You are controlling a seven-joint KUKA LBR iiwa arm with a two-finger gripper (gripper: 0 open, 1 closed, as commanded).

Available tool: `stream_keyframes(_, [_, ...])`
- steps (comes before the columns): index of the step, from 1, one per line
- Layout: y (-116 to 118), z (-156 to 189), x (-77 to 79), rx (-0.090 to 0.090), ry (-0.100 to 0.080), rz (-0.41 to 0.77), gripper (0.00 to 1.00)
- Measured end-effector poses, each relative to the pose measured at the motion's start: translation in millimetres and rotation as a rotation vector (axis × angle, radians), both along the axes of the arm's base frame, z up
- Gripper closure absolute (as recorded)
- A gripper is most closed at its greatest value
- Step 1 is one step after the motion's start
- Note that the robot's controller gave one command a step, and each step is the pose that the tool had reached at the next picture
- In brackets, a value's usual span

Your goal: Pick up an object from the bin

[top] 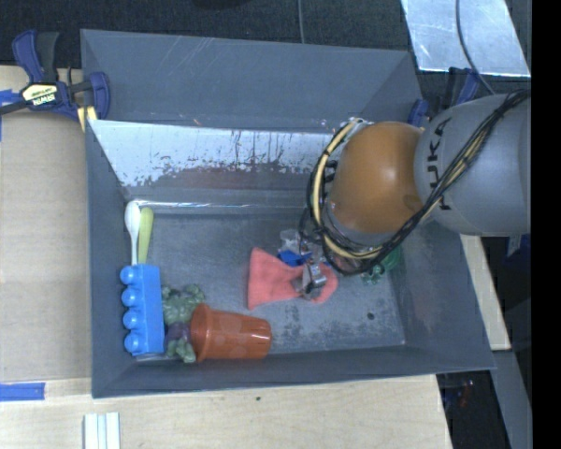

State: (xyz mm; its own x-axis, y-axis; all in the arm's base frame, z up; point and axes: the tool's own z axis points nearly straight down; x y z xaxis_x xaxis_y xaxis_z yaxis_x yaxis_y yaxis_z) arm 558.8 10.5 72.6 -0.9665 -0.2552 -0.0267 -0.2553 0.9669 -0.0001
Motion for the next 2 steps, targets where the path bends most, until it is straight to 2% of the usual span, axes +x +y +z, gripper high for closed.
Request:
stream_keyframes(1, [9,76,-8.6,0.0,0.004,0.002,1.0])
stream_keyframes(2, [-16,143,-32.4,0.003,0.01,-0.116,1.0])
